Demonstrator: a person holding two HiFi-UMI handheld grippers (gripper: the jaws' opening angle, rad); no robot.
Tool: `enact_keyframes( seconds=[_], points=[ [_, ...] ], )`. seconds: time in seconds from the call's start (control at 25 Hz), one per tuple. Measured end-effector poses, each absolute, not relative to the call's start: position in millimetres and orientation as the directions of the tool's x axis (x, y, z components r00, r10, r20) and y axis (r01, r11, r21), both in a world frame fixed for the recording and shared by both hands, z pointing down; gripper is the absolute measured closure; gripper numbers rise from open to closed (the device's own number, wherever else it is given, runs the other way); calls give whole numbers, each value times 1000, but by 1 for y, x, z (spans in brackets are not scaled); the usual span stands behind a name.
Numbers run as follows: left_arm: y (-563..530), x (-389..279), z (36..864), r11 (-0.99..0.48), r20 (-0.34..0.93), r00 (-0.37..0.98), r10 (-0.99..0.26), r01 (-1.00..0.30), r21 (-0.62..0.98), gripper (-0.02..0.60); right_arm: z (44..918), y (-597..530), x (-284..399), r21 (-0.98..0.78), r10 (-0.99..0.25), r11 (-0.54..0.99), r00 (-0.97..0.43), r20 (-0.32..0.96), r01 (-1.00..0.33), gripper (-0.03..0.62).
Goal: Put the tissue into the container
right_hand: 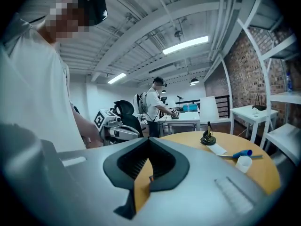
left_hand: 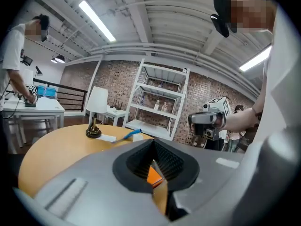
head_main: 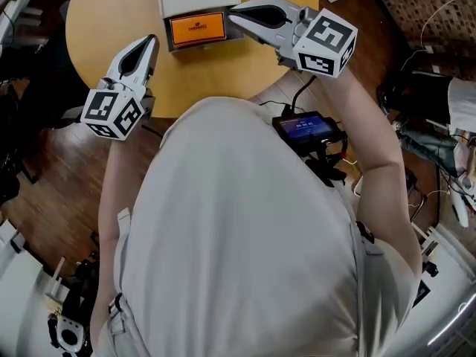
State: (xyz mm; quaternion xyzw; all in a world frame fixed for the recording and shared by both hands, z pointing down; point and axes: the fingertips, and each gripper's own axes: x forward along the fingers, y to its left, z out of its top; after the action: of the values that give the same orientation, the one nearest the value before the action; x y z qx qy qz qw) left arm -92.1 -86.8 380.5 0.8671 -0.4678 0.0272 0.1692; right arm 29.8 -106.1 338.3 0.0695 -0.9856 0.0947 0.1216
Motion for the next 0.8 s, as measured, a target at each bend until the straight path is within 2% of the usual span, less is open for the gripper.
enact_keyframes(
  seconds=[0.8],
  points=[
    [-94,-78,391,-519,253,578,-776,-813,263,581,346,-102,37,-193,-129,966,-968,214,-171,595]
  ],
)
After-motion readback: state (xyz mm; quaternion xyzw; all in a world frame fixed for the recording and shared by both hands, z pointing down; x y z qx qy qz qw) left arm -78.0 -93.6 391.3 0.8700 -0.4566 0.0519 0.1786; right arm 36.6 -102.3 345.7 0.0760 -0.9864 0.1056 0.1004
